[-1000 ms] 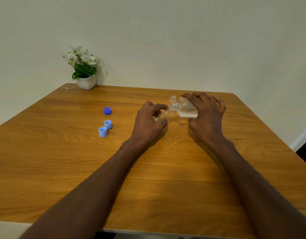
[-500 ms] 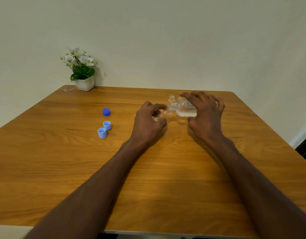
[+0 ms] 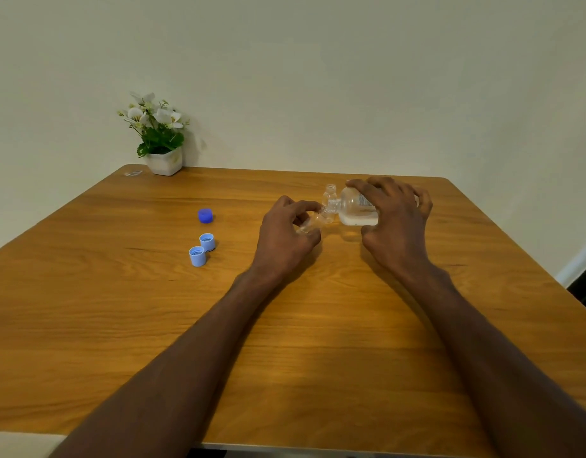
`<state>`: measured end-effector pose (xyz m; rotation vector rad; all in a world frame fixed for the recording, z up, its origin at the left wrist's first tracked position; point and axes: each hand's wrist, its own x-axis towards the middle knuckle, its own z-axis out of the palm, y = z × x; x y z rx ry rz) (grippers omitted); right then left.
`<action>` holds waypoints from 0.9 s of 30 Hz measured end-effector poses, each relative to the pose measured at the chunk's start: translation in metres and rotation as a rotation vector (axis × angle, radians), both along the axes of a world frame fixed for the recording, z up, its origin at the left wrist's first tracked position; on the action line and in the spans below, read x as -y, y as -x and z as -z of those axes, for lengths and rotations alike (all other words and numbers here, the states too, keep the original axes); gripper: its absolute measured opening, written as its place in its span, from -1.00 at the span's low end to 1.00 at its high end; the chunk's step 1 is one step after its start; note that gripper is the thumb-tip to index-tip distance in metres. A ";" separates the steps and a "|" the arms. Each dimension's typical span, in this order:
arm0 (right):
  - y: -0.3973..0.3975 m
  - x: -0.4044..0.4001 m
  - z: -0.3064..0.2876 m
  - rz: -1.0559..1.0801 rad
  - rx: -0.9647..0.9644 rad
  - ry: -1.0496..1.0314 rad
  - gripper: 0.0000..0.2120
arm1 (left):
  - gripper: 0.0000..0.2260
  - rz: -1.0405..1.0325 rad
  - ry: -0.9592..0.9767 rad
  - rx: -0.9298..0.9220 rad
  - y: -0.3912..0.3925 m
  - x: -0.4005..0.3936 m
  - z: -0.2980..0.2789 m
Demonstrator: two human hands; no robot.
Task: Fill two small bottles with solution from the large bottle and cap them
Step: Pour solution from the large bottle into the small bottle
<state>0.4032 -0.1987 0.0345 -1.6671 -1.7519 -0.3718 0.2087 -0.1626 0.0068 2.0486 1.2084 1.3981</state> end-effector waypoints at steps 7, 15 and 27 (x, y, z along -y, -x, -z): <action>0.000 0.000 0.001 0.002 -0.005 0.012 -0.14 | -0.59 0.009 0.001 0.000 0.000 -0.001 0.000; 0.000 -0.001 0.002 -0.002 -0.005 -0.004 -0.13 | -0.58 0.005 0.000 -0.007 0.000 -0.002 0.002; -0.001 -0.001 0.002 -0.006 0.000 -0.004 -0.14 | -0.58 0.002 0.003 -0.013 0.000 -0.001 0.000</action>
